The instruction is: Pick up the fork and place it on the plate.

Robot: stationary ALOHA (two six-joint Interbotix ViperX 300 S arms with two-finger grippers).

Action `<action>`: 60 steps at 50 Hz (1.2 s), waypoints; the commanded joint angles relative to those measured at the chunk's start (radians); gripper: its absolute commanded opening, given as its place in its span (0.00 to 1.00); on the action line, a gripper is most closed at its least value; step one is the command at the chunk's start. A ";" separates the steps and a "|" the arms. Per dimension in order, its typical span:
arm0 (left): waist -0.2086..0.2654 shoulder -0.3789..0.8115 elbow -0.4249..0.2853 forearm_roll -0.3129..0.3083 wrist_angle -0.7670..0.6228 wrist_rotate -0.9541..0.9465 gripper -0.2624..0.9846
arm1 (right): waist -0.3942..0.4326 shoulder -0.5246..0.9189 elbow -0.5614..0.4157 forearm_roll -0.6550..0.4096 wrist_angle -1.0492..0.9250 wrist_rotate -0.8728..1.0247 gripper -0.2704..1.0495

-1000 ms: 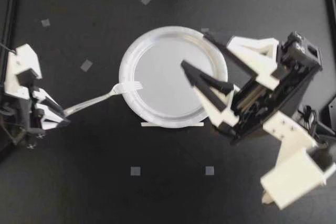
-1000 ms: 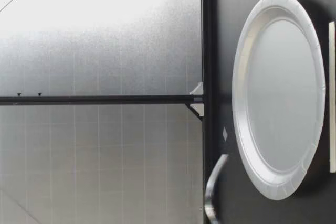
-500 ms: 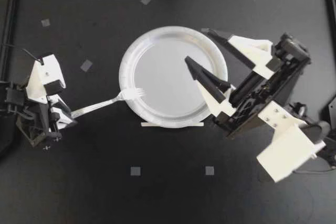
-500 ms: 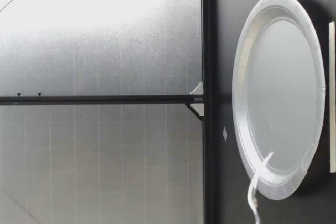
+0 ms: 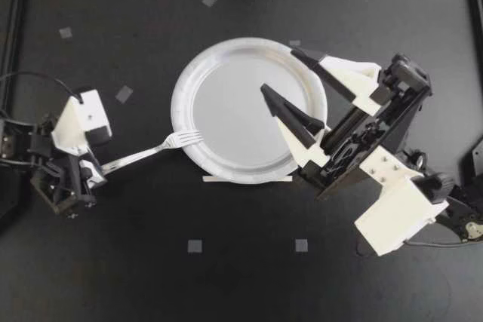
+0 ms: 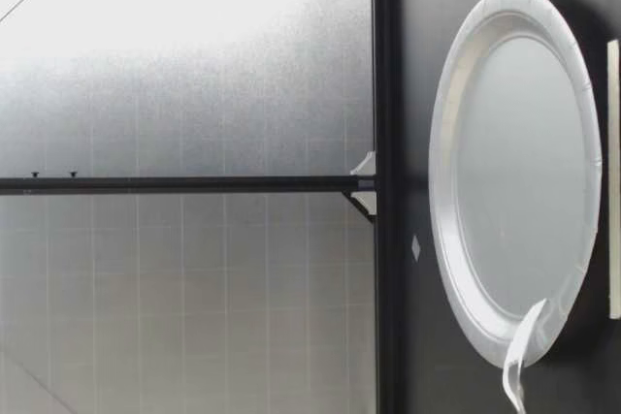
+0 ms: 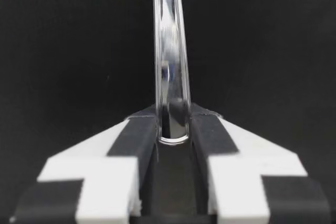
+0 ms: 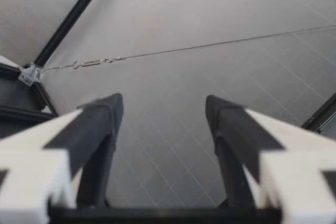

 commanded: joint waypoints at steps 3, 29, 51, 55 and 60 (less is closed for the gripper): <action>0.002 0.028 -0.029 -0.011 0.002 -0.002 0.30 | -0.006 -0.008 -0.014 0.000 0.009 0.003 0.69; 0.002 0.077 -0.055 -0.058 0.003 0.023 0.65 | -0.006 -0.006 -0.012 0.003 0.009 0.014 0.69; 0.002 0.058 -0.049 -0.014 0.008 0.034 0.68 | -0.005 -0.006 -0.012 0.005 0.002 0.031 0.69; 0.002 0.026 -0.074 0.025 0.008 0.037 0.68 | -0.006 -0.015 -0.014 0.017 -0.014 0.071 0.69; 0.002 -0.020 -0.098 0.086 0.008 0.038 0.68 | -0.006 -0.034 -0.012 0.049 -0.060 0.098 0.69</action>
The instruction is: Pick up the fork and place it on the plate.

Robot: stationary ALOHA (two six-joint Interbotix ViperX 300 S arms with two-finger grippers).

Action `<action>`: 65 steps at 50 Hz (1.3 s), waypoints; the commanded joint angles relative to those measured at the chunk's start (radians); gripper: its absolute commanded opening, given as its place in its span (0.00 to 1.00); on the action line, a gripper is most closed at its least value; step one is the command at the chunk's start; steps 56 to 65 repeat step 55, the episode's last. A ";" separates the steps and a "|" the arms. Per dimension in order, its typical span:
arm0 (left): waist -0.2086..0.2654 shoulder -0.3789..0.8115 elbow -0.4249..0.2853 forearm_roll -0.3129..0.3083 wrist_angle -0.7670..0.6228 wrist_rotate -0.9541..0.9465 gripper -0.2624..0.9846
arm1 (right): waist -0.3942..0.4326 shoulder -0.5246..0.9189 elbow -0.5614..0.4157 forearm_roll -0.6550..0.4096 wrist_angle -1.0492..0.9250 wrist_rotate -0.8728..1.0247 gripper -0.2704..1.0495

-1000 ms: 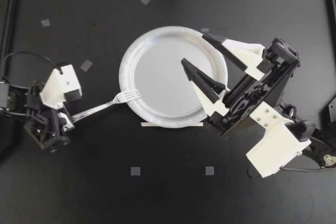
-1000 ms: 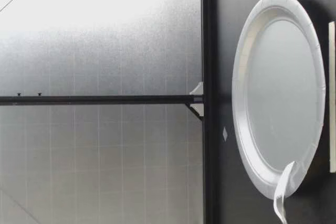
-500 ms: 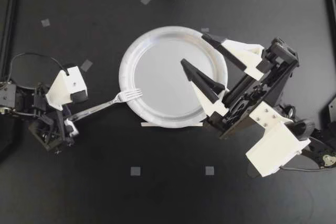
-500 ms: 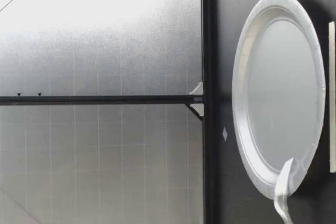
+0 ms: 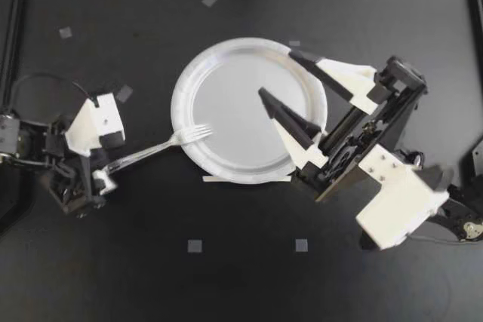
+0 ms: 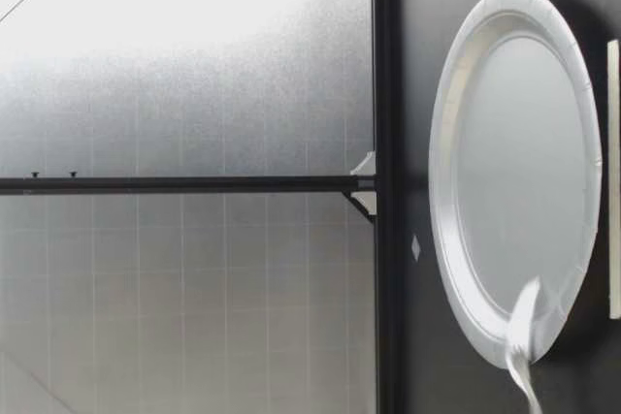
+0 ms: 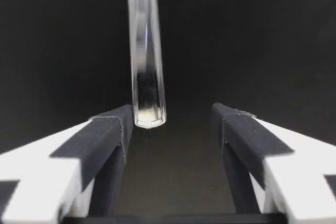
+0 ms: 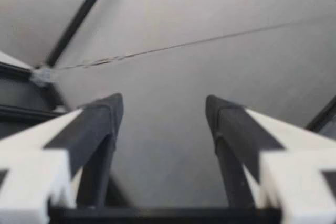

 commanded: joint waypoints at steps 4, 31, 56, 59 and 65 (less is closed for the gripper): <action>0.002 -0.049 -0.031 0.041 -0.002 0.000 0.69 | -0.005 -0.037 -0.008 0.032 -0.035 0.009 0.69; 0.002 0.020 0.006 0.035 0.046 -0.055 0.69 | -0.005 -0.023 -0.005 0.049 -0.046 0.017 0.69; 0.002 0.094 -0.029 0.037 0.048 -0.057 0.70 | -0.005 -0.025 -0.005 0.064 -0.051 0.020 0.69; 0.002 0.094 -0.029 0.037 0.048 -0.057 0.70 | -0.005 -0.025 -0.005 0.064 -0.051 0.020 0.69; 0.002 0.094 -0.029 0.037 0.048 -0.057 0.70 | -0.005 -0.025 -0.005 0.064 -0.051 0.020 0.69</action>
